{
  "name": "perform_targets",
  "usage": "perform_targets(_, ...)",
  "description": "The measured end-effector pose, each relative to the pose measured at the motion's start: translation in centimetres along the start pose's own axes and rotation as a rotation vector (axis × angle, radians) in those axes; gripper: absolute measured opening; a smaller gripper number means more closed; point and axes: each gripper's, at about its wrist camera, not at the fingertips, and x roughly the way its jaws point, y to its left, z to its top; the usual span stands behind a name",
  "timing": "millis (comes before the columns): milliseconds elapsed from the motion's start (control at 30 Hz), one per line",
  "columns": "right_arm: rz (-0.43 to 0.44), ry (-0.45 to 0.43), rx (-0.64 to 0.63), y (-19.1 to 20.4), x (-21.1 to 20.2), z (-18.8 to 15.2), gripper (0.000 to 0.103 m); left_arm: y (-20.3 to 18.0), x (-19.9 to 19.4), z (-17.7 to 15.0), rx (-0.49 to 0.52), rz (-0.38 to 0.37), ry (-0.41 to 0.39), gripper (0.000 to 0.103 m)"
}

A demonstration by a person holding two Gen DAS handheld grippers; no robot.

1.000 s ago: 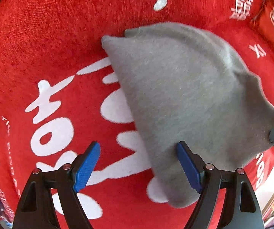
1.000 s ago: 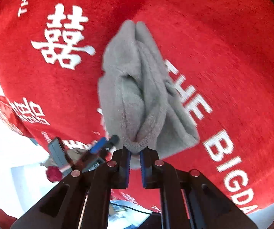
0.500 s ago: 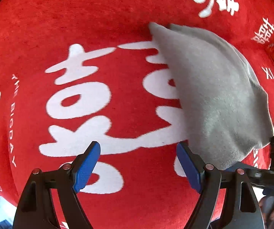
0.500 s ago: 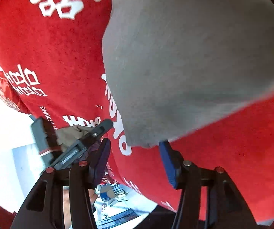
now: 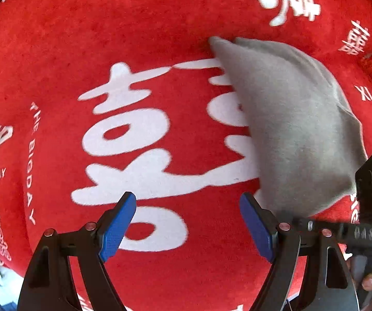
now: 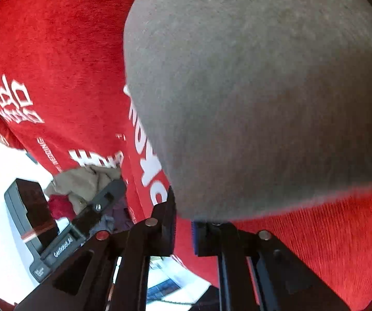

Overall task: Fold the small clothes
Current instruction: 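Pinch and straighten the folded sweater edge with the right gripper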

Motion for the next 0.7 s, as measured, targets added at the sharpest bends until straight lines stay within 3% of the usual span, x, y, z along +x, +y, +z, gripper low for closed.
perform_targets(67, -0.105, 0.068, -0.089, 1.4, -1.2, -1.0, 0.039, -1.0, -0.3, 0.3, 0.019, -0.011, -0.014, 0.083)
perform_targets(133, -0.1, 0.058, -0.166, 2.6, -3.8, -1.7, 0.039, -2.0, -0.6, 0.7, 0.02, -0.036, -0.023, 0.083)
perform_targets(233, -0.115, -0.046, -0.237, 4.3, -9.2, -0.9, 0.031, -3.4, -0.8, 1.7, 0.019, -0.065, -0.037, 0.083)
perform_targets(400, -0.228, -0.145, -0.282, 5.1, -12.0, 3.9, 0.029, -6.4, 0.0, 3.8, 0.039, -0.072, -0.05, 0.083)
perform_targets(533, -0.412, -0.188, -0.212, 1.5, -12.1, 7.8, 0.025, -7.8, 2.5, 4.1, 0.043, -0.024, -0.007, 0.083)
perform_targets(567, -0.394, -0.201, -0.168, 0.8, -12.5, 8.1, 0.018, -7.7, 2.9, 4.0, 0.029, -0.029, 0.005, 0.083)
perform_targets(633, -0.298, -0.232, -0.077, -1.0, -13.6, 7.9, 0.018, -7.4, 3.4, 3.8, 0.011, -0.039, 0.018, 0.083)
perform_targets(700, -0.291, -0.227, -0.081, -1.3, -13.8, 7.2, 0.018, -7.4, 3.6, 3.8, 0.016, -0.035, 0.021, 0.083)
